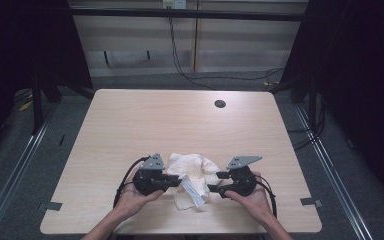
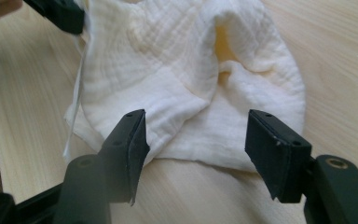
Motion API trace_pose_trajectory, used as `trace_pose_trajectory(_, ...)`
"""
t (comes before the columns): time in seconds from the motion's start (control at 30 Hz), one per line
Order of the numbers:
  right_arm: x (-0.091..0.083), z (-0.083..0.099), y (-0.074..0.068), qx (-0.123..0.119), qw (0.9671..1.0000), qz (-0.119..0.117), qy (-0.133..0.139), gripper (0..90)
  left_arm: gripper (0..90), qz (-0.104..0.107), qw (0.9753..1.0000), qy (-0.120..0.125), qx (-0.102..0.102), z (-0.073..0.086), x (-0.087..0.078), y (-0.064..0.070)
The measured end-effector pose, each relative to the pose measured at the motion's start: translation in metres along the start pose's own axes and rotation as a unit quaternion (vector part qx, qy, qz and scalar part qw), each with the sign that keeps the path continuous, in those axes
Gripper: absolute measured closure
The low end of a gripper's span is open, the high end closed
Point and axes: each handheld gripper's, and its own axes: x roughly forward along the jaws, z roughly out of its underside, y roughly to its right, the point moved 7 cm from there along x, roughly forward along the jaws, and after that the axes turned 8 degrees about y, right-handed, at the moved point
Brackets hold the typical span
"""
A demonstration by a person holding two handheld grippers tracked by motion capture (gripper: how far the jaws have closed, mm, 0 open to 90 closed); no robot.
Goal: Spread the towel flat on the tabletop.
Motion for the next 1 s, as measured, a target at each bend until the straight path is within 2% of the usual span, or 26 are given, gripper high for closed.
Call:
trace_pose_trajectory(0.03, -0.002, -0.001, 0.001, 0.001, 1.0000, 0.002, 0.002, 38.7, 83.3, 0.005, 1.0000, 0.004, 0.001, -0.006, -0.003, -0.001)
trace_pose_trajectory(0.1, -0.006, -0.004, 0.004, 0.001, 0.9999, 0.003, 0.011, 38.4, 83.3, -0.001, 0.9998, 0.020, 0.004, -0.024, -0.008, -0.007)
trace_pose_trajectory(0.13, -0.006, -0.004, 0.004, 0.001, 0.9999, 0.003, 0.011, 38.4, 83.3, -0.001, 0.9998, 0.020, 0.004, -0.024, -0.008, -0.007)
trace_pose_trajectory(0.2, -0.011, -0.007, 0.006, 0.003, 0.9998, 0.008, 0.016, 38.3, 83.3, -0.009, 0.9997, 0.021, 0.008, -0.034, -0.010, -0.012)
trace_pose_trajectory(0.27, -0.018, -0.010, 0.008, 0.005, 0.9996, 0.010, 0.028, 38.3, 83.4, -0.017, 0.9993, 0.032, 0.008, -0.050, -0.013, -0.019)
trace_pose_trajectory(0.4, -0.022, -0.012, 0.008, 0.006, 0.9993, 0.010, 0.036, 38.9, 83.3, -0.024, 0.9990, 0.038, 0.003, -0.061, -0.014, -0.023)
trace_pose_trajectory(0.47, -0.020, -0.011, 0.004, 0.002, 0.9993, 0.003, 0.036, 40.1, 83.3, -0.029, 0.9988, 0.041, -0.001, -0.063, -0.012, -0.028)
trace_pose_trajectory(0.5, -0.013, -0.009, -0.005, -0.008, 0.9996, -0.008, 0.027, 40.2, 83.3, -0.036, 0.9985, 0.039, -0.009, -0.063, -0.008, -0.033)
trace_pose_trajectory(0.53, -0.013, -0.009, -0.005, -0.008, 0.9996, -0.008, 0.027, 40.2, 83.2, -0.036, 0.9985, 0.039, -0.009, -0.063, -0.008, -0.033)
trace_pose_trajectory(0.57, -0.005, -0.008, -0.014, -0.019, 0.9994, -0.022, 0.016, 40.6, 83.2, -0.036, 0.9986, 0.037, -0.012, -0.061, -0.005, -0.037)
trace_pose_trajectory(0.6, -0.002, -0.008, -0.017, -0.023, 0.9993, -0.026, 0.013, 40.6, 83.2, -0.043, 0.9983, 0.033, -0.020, -0.057, 0.000, -0.044)
trace_pose_trajectory(0.63, -0.002, -0.008, -0.017, -0.023, 0.9993, -0.026, 0.013, 40.6, 83.2, -0.043, 0.9983, 0.033, -0.020, -0.057, 0.000, -0.044)
trace_pose_trajectory(0.7, 0.004, -0.009, -0.024, -0.028, 0.9990, -0.034, 0.010, 40.7, 83.2, -0.049, 0.9980, 0.025, -0.032, -0.050, 0.007, -0.051)
trace_pose_trajectory(0.77, 0.012, -0.012, -0.029, -0.030, 0.9987, -0.040, 0.010, 40.5, 83.2, -0.047, 0.9975, 0.027, -0.047, -0.045, 0.011, -0.056)
trace_pose_trajectory(0.87, 0.023, -0.015, -0.033, -0.029, 0.9988, -0.040, 0.008, 39.3, 83.1, -0.047, 0.9975, 0.025, -0.047, -0.046, 0.014, -0.056)
trace_pose_trajectory(0.9, 0.029, -0.017, -0.033, -0.028, 0.9991, -0.031, 0.006, 36.2, 83.1, -0.040, 0.9978, 0.031, -0.042, -0.052, 0.013, -0.052)
trace_pose_trajectory(1.0, 0.035, -0.020, -0.032, -0.020, 0.9995, -0.022, 0.012, 33.6, 83.1, -0.040, 0.9980, 0.034, -0.035, -0.056, 0.011, -0.048)
